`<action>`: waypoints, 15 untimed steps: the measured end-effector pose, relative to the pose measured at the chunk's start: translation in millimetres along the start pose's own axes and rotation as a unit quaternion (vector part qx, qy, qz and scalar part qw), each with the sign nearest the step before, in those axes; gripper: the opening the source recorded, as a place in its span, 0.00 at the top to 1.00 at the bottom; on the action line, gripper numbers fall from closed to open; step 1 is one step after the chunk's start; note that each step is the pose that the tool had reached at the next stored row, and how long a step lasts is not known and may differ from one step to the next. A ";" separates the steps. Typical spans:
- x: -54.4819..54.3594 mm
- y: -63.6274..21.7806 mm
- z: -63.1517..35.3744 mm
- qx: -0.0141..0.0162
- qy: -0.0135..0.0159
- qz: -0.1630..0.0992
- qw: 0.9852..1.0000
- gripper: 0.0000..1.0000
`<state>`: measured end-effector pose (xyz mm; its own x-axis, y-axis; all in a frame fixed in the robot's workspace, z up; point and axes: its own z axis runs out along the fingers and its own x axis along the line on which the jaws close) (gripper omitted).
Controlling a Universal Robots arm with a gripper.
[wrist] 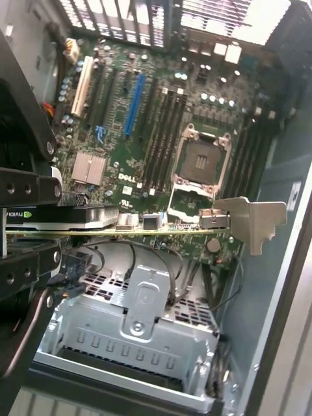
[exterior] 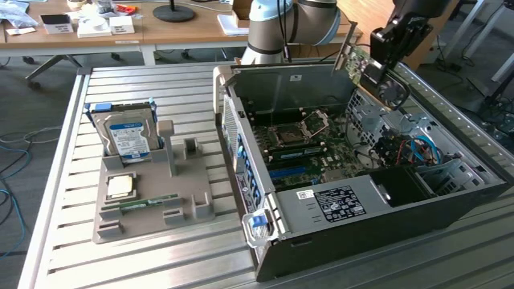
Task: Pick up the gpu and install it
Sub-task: 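Insert the gpu into the slot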
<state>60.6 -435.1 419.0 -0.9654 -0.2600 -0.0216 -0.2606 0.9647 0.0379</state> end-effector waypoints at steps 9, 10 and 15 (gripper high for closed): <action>0.0 0.0 0.4 -0.001 0.003 -0.078 0.997 0.73; 0.0 0.0 0.4 -0.001 0.003 -0.086 0.996 0.73; 0.0 0.0 0.6 -0.002 0.005 -0.126 0.992 0.73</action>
<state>60.6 -435.1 418.4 -0.8699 -0.4928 -0.0212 -0.4933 0.8691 0.0367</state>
